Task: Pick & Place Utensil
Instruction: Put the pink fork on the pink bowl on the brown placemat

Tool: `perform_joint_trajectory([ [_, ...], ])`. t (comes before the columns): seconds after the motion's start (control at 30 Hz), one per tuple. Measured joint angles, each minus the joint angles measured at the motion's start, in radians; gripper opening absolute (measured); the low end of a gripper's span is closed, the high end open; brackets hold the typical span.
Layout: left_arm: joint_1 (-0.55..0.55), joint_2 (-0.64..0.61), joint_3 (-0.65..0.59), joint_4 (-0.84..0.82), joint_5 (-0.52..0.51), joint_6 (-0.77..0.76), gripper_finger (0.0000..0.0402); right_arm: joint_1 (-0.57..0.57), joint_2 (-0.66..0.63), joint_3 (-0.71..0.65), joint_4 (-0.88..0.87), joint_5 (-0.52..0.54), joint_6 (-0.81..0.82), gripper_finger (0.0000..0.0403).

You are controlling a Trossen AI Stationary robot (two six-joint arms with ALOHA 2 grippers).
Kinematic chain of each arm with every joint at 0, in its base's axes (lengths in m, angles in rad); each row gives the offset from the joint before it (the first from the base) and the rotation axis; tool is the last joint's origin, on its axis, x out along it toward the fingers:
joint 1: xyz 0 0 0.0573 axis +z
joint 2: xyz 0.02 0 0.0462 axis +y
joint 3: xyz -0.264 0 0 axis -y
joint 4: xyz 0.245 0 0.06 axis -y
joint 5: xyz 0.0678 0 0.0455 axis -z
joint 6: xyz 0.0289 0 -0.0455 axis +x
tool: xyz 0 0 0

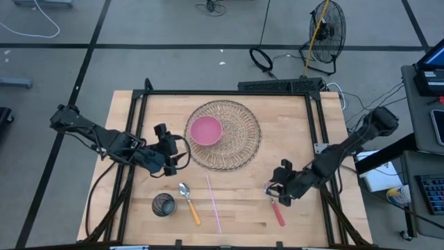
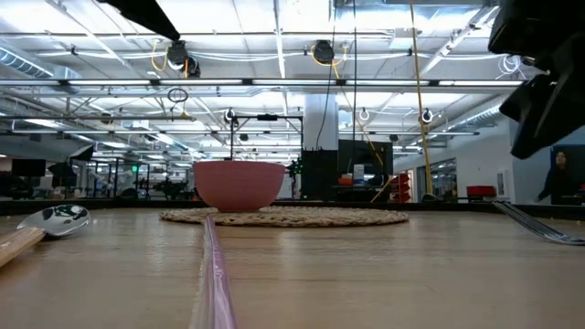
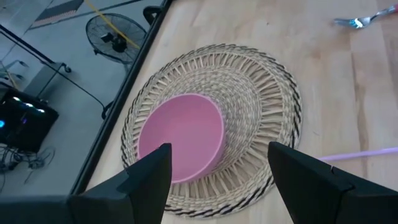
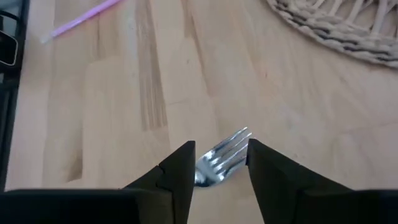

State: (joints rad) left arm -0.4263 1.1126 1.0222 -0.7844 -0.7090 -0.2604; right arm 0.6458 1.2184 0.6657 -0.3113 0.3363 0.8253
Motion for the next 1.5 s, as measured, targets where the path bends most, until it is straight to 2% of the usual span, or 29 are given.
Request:
perform_joint_trajectory([
  [0.13,0.000,0.000,0.000,-0.016,0.000,-0.008,0.0271,0.017,0.026,0.066,-0.080,0.002,0.091,0.0130],
  [0.23,0.000,0.000,0.000,-0.023,0.000,-0.008,0.0271,0.036,0.046,0.097,-0.129,-0.006,0.231,0.0130],
  [0.37,0.000,0.000,0.000,-0.024,-0.005,-0.003,0.0271,0.060,0.103,0.123,-0.170,-0.089,0.405,0.0130],
  [0.5,0.000,0.000,0.000,-0.028,-0.023,0.005,0.0271,0.065,0.171,0.134,-0.190,-0.154,0.495,0.0130],
  [1.13,0.000,0.000,0.000,-0.027,-0.024,0.000,0.0271,0.062,0.323,0.165,-0.116,-0.218,0.556,0.0130],
  [1.5,0.000,0.000,0.000,-0.027,-0.023,-0.004,0.0271,0.059,0.343,0.165,-0.086,-0.182,0.551,0.0130],
])
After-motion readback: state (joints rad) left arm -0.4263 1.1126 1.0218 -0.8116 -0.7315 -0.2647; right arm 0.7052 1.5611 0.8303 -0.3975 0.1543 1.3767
